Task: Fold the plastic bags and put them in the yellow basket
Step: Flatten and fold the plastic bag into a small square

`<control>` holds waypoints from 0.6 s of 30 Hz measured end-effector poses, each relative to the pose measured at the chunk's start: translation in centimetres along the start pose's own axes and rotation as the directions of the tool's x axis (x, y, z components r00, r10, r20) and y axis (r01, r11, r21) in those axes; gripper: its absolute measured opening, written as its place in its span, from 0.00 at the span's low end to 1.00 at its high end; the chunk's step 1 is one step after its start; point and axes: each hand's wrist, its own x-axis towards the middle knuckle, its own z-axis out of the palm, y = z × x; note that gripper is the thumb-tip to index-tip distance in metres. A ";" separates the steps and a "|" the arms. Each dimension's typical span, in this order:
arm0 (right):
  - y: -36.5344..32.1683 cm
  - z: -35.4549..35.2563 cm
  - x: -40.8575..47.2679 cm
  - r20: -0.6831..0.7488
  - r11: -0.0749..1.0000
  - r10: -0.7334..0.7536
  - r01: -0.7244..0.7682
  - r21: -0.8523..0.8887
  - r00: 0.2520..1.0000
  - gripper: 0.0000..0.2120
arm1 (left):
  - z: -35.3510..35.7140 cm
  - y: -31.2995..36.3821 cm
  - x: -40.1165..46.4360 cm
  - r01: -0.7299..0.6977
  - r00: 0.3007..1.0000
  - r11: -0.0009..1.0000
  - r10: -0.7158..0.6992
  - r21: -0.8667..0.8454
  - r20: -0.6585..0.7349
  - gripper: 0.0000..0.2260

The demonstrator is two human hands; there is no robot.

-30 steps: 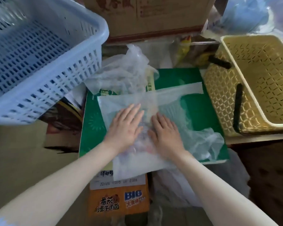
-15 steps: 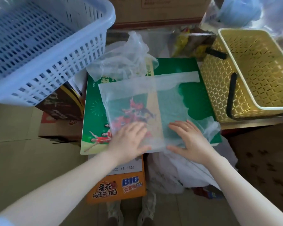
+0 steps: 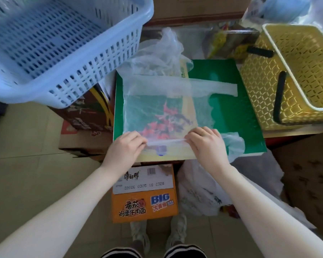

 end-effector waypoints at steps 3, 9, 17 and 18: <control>-0.9 -0.1 0.8 -0.113 0.997 -0.007 -0.002 -0.080 0.994 0.03 | -0.8 -0.2 0.0 -0.045 0.996 0.998 0.048 0.039 -0.074 0.04; 1.6 -0.4 -1.7 -0.036 0.939 0.188 -0.190 -0.285 0.982 0.14 | -0.5 -2.3 -0.9 0.195 0.978 0.965 -0.204 0.176 0.036 0.15; 4.1 -1.4 -3.4 0.354 0.589 0.628 -0.720 0.367 0.693 0.25 | 3.9 5.0 2.8 0.030 0.998 0.992 -0.037 0.126 0.056 0.17; 4.2 -1.4 -3.4 0.371 0.552 0.643 -0.741 0.384 0.671 0.24 | 4.6 5.7 3.5 0.017 0.998 0.996 -0.022 0.092 0.054 0.16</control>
